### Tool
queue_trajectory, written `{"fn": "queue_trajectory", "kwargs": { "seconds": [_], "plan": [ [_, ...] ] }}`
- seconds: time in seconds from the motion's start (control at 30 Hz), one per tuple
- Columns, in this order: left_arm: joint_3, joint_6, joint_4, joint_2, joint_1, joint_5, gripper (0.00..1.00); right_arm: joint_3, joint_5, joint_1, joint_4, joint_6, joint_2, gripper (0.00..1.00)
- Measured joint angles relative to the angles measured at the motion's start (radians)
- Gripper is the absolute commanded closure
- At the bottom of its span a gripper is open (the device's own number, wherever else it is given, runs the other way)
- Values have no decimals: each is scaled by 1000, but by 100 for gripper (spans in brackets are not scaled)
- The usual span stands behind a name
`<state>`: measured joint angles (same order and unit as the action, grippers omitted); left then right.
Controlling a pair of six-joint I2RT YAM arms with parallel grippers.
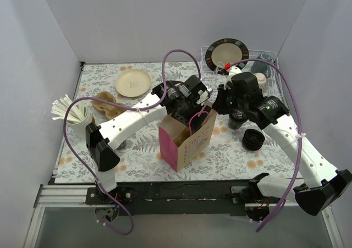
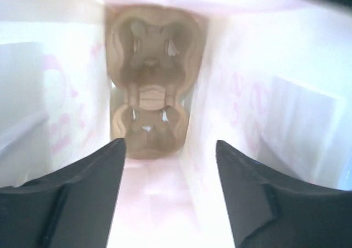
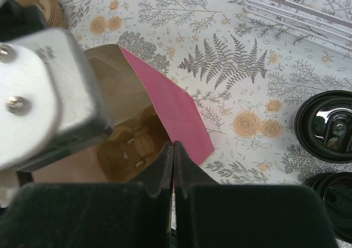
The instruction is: Pack the takeout coffee
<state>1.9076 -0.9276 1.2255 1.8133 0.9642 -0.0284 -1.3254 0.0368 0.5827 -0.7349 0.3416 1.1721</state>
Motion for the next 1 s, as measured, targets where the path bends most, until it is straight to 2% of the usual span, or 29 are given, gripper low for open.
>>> {"fn": "queue_trajectory", "kwargs": {
  "seconds": [0.3, 0.53, 0.77, 0.9, 1.0],
  "plan": [
    [47, -60, -41, -26, 0, 66, 25, 14, -4, 0, 7, 9, -14, 99],
    [76, -187, -98, -71, 0, 119, 20, 29, 8, 0, 16, 34, -27, 99],
    [42, -370, -146, -275, 0, 241, 20, 64, 24, 0, 39, 76, -60, 99],
    [24, -536, -112, -383, 0, 304, 26, 76, 39, 0, 43, 106, -74, 99],
    [-21, -672, -47, -437, 0, 338, 26, 78, 47, 0, 43, 130, -78, 99]
  ]
}}
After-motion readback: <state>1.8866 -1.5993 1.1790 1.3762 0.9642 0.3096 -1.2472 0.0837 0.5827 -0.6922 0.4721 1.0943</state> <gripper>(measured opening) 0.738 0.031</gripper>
